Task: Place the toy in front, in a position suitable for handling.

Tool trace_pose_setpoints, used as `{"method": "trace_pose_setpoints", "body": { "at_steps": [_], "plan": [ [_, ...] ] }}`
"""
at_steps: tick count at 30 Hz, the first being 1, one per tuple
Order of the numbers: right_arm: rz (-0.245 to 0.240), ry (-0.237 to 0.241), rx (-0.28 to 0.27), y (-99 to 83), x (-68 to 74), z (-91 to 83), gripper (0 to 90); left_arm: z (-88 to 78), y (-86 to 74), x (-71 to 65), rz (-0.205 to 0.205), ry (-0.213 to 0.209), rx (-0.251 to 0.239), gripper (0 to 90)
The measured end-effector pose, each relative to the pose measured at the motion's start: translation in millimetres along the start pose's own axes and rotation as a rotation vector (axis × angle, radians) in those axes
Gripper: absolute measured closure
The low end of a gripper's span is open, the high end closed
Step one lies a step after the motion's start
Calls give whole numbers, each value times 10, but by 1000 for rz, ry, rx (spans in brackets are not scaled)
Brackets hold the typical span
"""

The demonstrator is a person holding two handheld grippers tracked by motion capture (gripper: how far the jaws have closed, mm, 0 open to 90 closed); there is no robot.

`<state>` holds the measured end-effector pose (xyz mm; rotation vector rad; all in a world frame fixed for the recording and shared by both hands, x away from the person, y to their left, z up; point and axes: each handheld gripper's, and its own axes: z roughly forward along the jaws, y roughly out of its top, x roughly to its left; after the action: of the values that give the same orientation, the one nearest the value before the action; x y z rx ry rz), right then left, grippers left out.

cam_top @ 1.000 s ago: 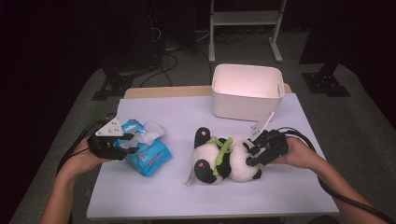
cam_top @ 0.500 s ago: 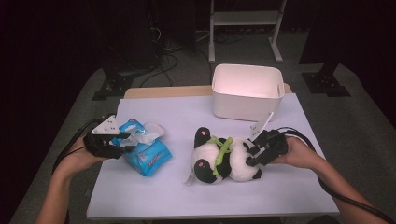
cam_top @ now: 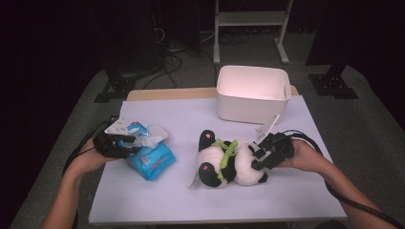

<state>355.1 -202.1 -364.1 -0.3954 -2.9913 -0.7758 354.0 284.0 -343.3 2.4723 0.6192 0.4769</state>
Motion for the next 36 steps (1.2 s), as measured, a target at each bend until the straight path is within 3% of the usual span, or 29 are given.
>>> {"method": "trace_pose_setpoints", "body": {
  "at_steps": [3, 7, 10, 13, 17, 26, 31, 32, 36],
  "plan": [
    [0, -1, -3, -5, 3, 0, 530, 50, 20, -5, 15, 12, 19, 739],
    [-3, -1, -9, -10, 2, 2, 527, 94, 30, -8, 21, 45, 37, 892],
    [-2, -1, -14, -17, 5, 3, 522, 90, 57, -33, 19, 12, 23, 896],
    [1, -2, -16, -24, 5, 2, 521, 73, 114, -79, 43, -12, 16, 897],
    [-2, -3, -15, -20, 7, 3, 519, 1, 274, -170, 65, -49, -44, 897],
    [-6, -4, -15, -19, 9, 4, 514, -109, 756, -388, 142, -132, -136, 897],
    [-8, -9, -11, -14, 18, 3, 510, -140, 1020, -476, 192, -131, -141, 897],
    [-9, -10, -11, -15, 21, 3, 511, -143, 1084, -493, 193, -160, -168, 897],
    [-14, -9, -23, -30, 14, 4, 510, -157, 1281, -590, 232, -183, -203, 896]
  ]
}}
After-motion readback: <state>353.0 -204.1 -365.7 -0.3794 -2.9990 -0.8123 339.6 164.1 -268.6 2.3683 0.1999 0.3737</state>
